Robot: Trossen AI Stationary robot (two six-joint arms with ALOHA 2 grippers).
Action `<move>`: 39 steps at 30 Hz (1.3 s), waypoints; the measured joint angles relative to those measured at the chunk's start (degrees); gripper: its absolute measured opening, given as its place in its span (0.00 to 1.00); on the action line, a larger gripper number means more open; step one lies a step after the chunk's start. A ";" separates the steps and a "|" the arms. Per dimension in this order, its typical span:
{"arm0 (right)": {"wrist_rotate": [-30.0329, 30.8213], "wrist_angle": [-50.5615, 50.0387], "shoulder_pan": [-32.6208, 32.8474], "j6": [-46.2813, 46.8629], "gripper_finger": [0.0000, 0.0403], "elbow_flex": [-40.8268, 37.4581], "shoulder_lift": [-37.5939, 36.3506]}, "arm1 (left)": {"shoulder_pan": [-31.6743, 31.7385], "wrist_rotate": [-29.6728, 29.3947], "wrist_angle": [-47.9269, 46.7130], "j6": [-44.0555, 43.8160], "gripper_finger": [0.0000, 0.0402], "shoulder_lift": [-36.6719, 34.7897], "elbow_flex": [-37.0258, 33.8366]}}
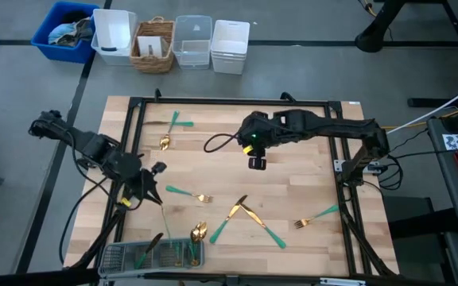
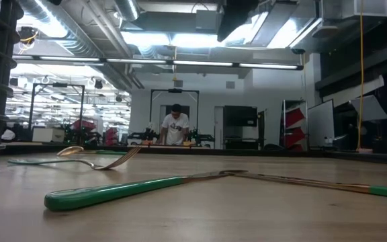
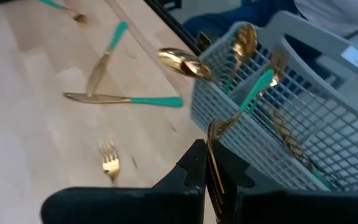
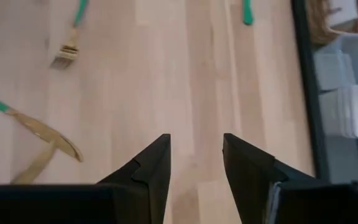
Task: Sort silverware
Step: Put the middle fork into the cutlery rack
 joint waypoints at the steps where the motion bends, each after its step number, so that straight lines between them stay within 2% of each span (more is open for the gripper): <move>1: -0.85 2.19 0.00 0.02 0.37 -2.53 -0.90 | -0.75 -0.15 0.29 0.04 0.00 0.36 0.00; 9: -9.38 22.86 0.00 2.76 0.37 -21.61 -4.63 | -5.63 -3.23 3.47 3.50 0.00 3.75 0.13; 15: -11.95 35.45 0.00 10.71 0.37 -31.65 -4.63 | -8.62 -4.75 4.00 8.29 0.00 9.62 0.13; 18: -12.41 41.88 0.00 14.43 0.37 -35.23 -4.63 | -10.28 -7.43 4.02 11.37 0.00 12.30 0.13; 24: -16.24 47.19 0.07 17.20 0.37 -38.92 -4.65 | -13.81 -10.00 6.24 19.08 0.01 16.18 0.13; 30: -16.53 47.51 0.07 17.59 0.37 -39.26 -4.68 | -17.75 -11.99 8.79 30.51 0.02 17.46 0.12; 39: -16.53 47.44 0.09 17.59 0.37 -39.26 -4.68 | -18.70 -13.45 17.90 31.53 0.04 17.47 0.11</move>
